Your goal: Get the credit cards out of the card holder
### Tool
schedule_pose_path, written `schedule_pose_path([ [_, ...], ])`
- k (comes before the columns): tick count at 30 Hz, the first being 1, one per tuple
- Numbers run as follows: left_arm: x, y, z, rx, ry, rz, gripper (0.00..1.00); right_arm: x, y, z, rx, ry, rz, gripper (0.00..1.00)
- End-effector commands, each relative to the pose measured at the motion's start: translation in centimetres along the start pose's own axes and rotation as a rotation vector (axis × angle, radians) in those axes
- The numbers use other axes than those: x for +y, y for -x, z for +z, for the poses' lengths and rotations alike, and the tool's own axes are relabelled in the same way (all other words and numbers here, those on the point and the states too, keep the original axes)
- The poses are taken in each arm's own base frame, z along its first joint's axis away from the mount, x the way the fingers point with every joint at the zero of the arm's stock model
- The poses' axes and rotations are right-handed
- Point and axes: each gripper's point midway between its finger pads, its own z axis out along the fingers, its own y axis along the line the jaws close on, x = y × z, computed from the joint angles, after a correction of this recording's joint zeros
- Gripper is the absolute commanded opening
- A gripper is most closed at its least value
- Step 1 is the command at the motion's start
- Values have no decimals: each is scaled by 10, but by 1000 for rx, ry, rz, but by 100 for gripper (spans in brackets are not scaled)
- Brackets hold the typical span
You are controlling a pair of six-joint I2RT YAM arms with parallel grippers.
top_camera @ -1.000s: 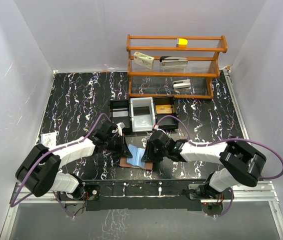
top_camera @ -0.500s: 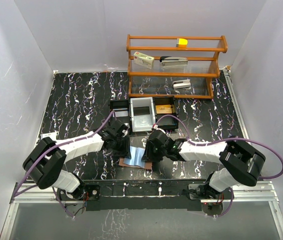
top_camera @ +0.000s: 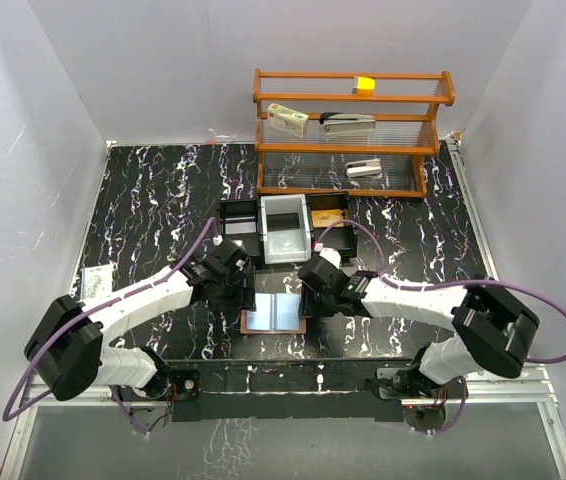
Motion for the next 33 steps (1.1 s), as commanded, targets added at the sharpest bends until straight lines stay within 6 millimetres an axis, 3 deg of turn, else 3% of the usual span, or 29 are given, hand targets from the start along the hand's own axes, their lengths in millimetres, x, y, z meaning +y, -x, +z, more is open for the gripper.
schedule_pose_path([
  [1,6,9,-11,-51,40,-18,64,13,33,-20,-97,-1,-34,31],
  [5,-12,8,-8,-42,-62,-10,64,56,42,-31,-105,199,-70,33],
  [7,-14,4,-2,-20,-72,-9,61,81,36,-34,-64,329,-84,33],
  [10,-10,-2,7,14,-46,-17,53,100,25,-27,-2,425,-80,30],
  [12,-8,-3,8,15,-37,-22,47,99,15,-15,43,425,-76,29],
  [15,-9,1,0,-21,-58,-28,47,88,4,-1,73,388,-72,28],
  [18,-13,4,-8,-57,-97,-18,48,59,2,13,74,227,-89,27],
  [21,-14,9,-14,-80,-101,-6,48,38,9,14,44,112,-122,27],
  [25,-12,27,-32,-150,-69,22,57,45,30,-8,-35,136,-182,28],
  [28,-8,46,-51,-233,-32,38,77,62,56,-37,-147,197,-226,33],
  [31,1,66,-74,-319,32,38,90,64,89,-69,-295,189,-263,46],
  [33,12,80,-92,-388,93,22,98,57,113,-94,-416,147,-282,60],
])
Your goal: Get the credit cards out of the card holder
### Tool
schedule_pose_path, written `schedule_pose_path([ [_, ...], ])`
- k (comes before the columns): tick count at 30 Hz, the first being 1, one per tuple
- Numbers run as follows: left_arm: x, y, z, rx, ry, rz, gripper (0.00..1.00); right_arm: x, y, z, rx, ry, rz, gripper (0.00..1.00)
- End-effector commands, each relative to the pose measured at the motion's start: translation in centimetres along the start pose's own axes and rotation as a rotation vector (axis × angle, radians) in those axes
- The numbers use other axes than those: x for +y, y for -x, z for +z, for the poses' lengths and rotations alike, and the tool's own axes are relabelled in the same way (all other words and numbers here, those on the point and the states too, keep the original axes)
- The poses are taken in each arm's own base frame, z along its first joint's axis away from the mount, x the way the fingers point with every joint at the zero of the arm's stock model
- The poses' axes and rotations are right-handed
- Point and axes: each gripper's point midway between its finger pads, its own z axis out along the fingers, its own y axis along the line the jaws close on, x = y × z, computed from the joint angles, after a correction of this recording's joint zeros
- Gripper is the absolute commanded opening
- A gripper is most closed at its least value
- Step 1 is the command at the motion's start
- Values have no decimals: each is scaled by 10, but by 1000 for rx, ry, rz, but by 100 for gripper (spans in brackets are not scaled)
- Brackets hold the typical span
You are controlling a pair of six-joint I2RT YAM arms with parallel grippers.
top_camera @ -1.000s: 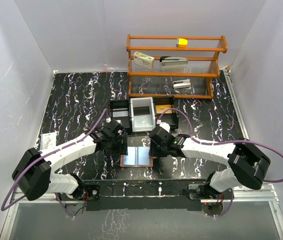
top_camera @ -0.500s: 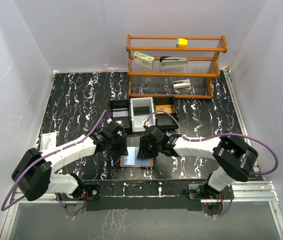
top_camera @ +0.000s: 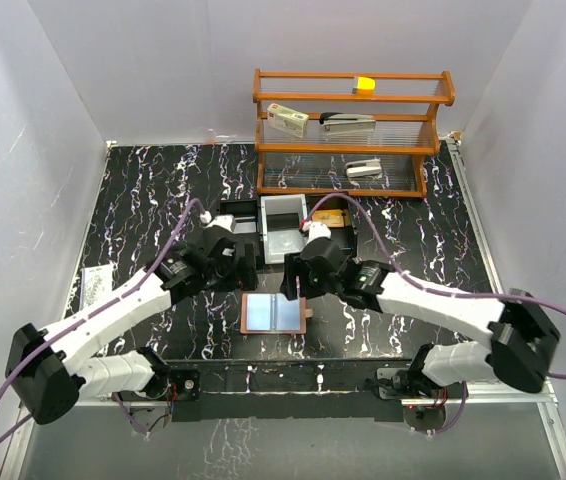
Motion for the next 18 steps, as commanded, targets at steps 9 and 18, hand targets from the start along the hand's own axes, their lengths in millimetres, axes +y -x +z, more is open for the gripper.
schedule_pose_path([
  [9,87,104,-120,-445,297,-148,99,-83,159,-149,-690,-367,-62,98],
  [18,101,126,-157,-483,419,-232,99,-128,200,-182,-704,-364,10,98],
])
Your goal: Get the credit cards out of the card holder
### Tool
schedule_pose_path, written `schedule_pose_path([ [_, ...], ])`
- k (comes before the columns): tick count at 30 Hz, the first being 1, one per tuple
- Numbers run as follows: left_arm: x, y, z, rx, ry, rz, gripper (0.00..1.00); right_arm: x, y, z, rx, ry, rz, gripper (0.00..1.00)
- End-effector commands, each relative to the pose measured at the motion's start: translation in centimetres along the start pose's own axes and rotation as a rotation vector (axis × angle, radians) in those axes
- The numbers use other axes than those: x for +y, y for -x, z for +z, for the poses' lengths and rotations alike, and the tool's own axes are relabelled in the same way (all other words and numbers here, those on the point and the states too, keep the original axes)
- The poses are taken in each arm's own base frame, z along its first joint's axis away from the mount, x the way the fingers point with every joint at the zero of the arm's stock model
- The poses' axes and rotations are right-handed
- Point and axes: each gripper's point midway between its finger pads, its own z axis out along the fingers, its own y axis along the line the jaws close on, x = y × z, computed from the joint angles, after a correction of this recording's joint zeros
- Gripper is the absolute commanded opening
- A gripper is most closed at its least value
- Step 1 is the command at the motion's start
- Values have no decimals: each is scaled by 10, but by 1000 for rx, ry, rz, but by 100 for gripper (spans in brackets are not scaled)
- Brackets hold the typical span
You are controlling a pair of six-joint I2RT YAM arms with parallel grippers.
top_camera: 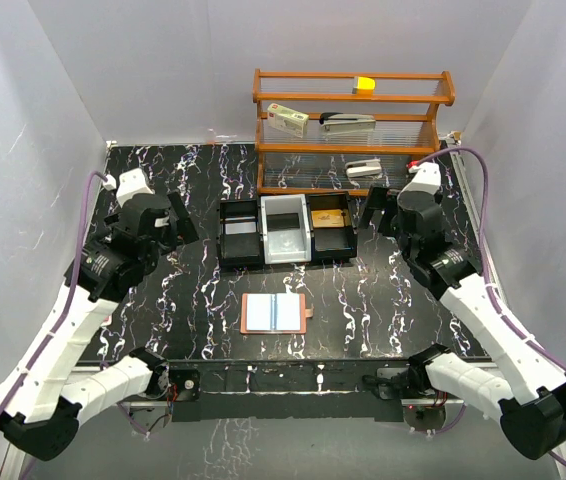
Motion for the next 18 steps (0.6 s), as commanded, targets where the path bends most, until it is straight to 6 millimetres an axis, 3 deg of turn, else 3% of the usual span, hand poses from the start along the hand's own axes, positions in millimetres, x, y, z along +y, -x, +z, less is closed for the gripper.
schedule_pose_path([
  [1,20,5,-4,18,132,6,99,20,49,-18,-88,130,-3,98],
  [9,26,19,-9,22,214,32,99,33,110,-51,-205,206,-32,98],
  [14,17,37,-18,-10,159,35,99,33,131,-66,-237,208,-21,98],
  [18,10,58,-28,-62,117,34,99,29,137,-74,-234,195,-12,98],
])
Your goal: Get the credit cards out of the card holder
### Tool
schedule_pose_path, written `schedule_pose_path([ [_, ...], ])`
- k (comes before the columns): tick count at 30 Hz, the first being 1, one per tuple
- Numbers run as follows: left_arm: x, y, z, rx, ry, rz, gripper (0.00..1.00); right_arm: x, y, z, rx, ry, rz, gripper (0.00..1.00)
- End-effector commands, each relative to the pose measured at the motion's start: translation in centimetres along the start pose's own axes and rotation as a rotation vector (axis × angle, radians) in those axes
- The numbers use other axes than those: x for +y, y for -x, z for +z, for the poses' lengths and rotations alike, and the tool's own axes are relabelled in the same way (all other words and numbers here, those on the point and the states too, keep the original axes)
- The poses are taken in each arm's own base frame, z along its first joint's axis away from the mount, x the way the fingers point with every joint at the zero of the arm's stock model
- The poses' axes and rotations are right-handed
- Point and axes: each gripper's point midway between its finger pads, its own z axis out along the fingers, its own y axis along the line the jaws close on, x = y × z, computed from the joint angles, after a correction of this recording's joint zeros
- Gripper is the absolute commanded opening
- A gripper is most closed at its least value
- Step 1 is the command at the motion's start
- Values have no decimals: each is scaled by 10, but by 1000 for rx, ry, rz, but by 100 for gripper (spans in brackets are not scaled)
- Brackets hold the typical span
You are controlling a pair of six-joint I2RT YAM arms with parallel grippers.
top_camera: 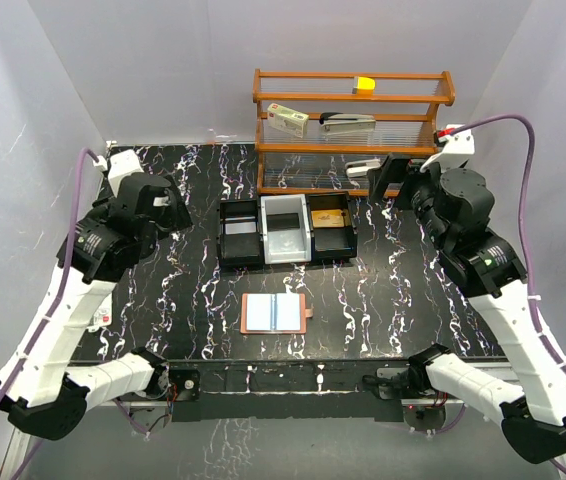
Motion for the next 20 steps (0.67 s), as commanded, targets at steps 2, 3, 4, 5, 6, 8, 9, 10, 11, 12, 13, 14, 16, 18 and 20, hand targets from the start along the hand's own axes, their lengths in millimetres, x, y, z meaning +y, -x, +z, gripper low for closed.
schedule_pose_path([
  [2,4,32,-19,-90,-26,-1,99,0,21,-15,-29,4,0,98],
  [3,3,33,-20,-94,-33,-5,99,0,19,-16,-21,4,-3,98],
  [4,4,34,-21,-98,-37,-9,99,-1,18,-17,-18,1,-4,98],
  [5,4,35,-23,-102,-41,-13,99,-2,17,-17,-13,-3,-5,98],
  [6,6,34,-23,-106,-41,-15,99,-3,15,-18,-7,-6,-6,98],
  [8,8,34,-25,-117,-46,-16,99,-5,12,-18,6,-16,-12,98],
  [9,9,35,-26,-125,-48,-20,99,-6,10,-18,11,-22,-14,98],
  [10,11,35,-27,-131,-49,-21,99,-7,9,-18,13,-26,-15,98],
  [11,12,36,-28,-139,-51,-27,99,-8,7,-17,18,-28,-15,98],
  [12,13,37,-29,-144,-52,-28,99,-8,6,-17,20,-29,-14,98],
  [13,13,37,-30,-148,-54,-27,99,-8,5,-17,23,-29,-11,98],
  [14,13,38,-31,-150,-56,-26,99,-8,4,-17,24,-29,-8,98],
  [16,13,38,-30,-145,-51,-19,99,-7,4,-17,26,-29,-2,98],
  [18,14,37,-29,-137,-39,-17,99,-8,2,-16,30,-31,0,98],
  [20,16,39,-29,-147,-24,-28,99,-9,1,-16,34,-36,-1,98],
])
